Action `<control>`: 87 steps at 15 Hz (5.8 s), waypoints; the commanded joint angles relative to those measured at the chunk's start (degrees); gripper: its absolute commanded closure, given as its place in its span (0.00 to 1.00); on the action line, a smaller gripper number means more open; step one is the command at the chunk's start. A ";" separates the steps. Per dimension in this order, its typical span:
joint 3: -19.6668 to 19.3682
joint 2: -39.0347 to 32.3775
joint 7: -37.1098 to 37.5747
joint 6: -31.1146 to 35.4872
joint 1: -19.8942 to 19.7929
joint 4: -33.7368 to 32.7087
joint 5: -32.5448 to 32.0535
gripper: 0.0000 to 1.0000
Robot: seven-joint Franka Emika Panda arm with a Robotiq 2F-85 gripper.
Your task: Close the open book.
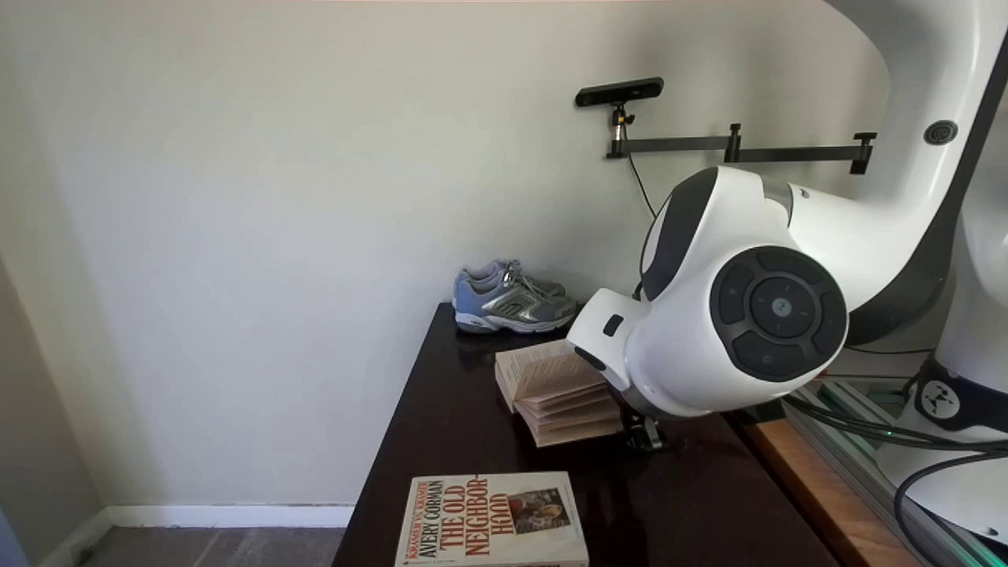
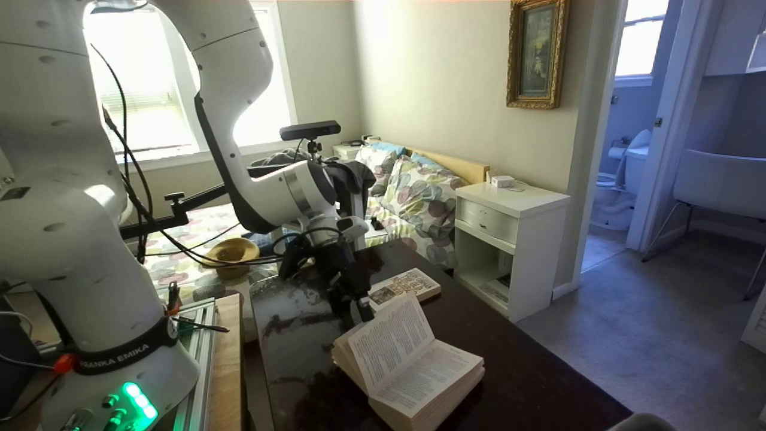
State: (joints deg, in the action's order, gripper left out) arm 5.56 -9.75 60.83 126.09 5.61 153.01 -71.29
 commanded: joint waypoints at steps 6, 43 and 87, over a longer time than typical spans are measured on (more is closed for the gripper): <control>0.10 -4.65 5.09 -1.47 1.19 -1.94 -6.49 0.00; 1.20 -7.17 12.67 -7.77 0.56 -1.90 -14.63 0.00; -4.30 7.68 15.69 -15.30 -4.67 0.36 0.12 0.00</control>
State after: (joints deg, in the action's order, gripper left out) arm 1.37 -4.65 76.79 112.56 0.98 152.82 -72.51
